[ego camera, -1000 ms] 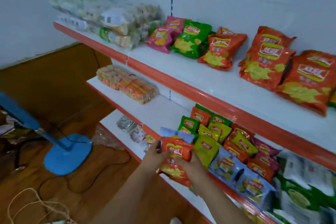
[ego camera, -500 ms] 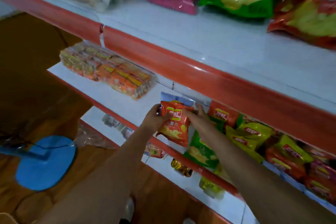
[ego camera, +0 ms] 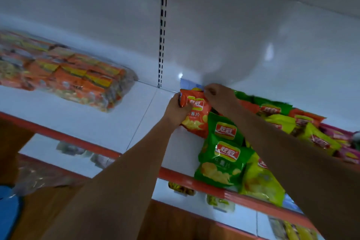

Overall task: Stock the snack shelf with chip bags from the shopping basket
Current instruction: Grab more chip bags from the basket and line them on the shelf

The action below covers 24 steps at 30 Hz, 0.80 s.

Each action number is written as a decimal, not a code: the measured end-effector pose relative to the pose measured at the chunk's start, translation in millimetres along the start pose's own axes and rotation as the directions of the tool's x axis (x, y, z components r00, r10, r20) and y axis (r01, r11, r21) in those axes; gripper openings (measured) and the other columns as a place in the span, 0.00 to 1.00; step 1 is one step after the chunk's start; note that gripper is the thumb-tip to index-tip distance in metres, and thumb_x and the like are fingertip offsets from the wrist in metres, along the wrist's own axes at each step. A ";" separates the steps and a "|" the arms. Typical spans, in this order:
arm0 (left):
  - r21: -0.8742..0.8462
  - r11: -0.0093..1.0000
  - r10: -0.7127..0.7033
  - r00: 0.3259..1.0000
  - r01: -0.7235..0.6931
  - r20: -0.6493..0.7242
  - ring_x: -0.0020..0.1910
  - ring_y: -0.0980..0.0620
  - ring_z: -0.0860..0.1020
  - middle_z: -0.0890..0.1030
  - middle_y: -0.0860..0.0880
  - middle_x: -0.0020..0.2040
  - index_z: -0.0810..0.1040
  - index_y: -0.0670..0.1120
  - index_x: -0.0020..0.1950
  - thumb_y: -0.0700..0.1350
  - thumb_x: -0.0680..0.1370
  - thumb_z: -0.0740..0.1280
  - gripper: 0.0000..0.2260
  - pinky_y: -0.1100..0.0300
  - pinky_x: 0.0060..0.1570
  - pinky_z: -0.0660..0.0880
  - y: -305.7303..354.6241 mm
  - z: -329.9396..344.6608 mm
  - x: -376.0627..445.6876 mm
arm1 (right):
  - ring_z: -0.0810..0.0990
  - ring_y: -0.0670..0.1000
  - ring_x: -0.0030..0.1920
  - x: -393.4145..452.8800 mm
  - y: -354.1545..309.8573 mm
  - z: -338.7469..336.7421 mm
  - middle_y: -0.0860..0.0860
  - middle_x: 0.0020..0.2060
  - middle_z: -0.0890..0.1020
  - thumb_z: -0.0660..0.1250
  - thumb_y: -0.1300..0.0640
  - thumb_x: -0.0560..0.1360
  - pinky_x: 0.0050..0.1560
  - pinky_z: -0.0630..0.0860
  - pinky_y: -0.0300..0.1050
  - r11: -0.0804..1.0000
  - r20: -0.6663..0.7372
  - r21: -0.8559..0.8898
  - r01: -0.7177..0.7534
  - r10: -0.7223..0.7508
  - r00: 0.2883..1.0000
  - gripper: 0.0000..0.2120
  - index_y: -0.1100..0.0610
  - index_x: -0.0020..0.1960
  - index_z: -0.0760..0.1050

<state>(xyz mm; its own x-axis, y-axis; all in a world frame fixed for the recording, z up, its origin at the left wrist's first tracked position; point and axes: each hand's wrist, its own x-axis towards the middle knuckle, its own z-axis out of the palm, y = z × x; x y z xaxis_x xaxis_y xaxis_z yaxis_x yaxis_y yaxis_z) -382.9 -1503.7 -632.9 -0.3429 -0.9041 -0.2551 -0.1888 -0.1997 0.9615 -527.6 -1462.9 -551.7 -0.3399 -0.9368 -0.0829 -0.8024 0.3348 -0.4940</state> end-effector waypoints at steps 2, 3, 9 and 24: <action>0.059 0.998 -0.001 1.000 0.000 0.025 0.51 0.49 0.82 0.82 0.46 0.57 0.75 0.47 0.64 0.47 0.74 0.73 0.20 0.52 0.51 0.81 -1.0 6.1 2.7 | 0.75 0.48 0.41 -5.1 3.3 3.0 0.53 0.47 0.81 0.61 0.54 0.79 0.39 0.67 0.37 0.997 -0.007 -0.062 0.044 -0.045 0.999 0.12 0.57 0.57 0.79; 0.129 0.992 -0.006 1.000 0.003 0.026 0.54 0.47 0.82 0.83 0.46 0.57 0.76 0.48 0.63 0.49 0.72 0.74 0.21 0.48 0.56 0.80 0.6 6.2 1.9 | 0.76 0.49 0.40 -8.0 3.8 3.4 0.54 0.47 0.81 0.62 0.55 0.78 0.38 0.67 0.37 0.994 -0.012 -0.088 0.068 -0.069 0.998 0.12 0.57 0.57 0.79; 0.607 0.794 -0.049 0.999 0.034 0.008 0.71 0.40 0.68 0.70 0.41 0.72 0.62 0.46 0.75 0.66 0.65 0.72 0.45 0.47 0.70 0.62 42.3 -15.4 -23.8 | 0.80 0.56 0.50 -48.3 -9.6 -13.8 0.58 0.50 0.81 0.60 0.55 0.78 0.52 0.75 0.45 0.981 -0.081 -0.149 0.127 -0.140 0.987 0.14 0.61 0.58 0.76; 0.372 0.853 0.095 0.810 -0.366 0.578 0.66 0.58 0.68 0.69 0.56 0.67 0.67 0.50 0.74 0.53 0.77 0.69 0.26 0.60 0.66 0.65 189.7 152.5 -322.8 | 0.71 0.54 0.69 -412.4 49.2 -178.5 0.53 0.69 0.74 0.57 0.42 0.77 0.68 0.68 0.49 0.787 -0.450 0.481 -0.387 0.600 0.662 0.28 0.56 0.72 0.69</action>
<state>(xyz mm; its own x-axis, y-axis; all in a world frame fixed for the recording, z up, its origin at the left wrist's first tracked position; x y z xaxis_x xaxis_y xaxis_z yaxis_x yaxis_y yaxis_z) -448.4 -1192.1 -383.7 -0.8280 -0.5329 -0.1742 -0.3779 0.3010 0.8755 -514.5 -1042.0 -387.3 -0.9270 -0.3732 0.0383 -0.2643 0.5772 -0.7727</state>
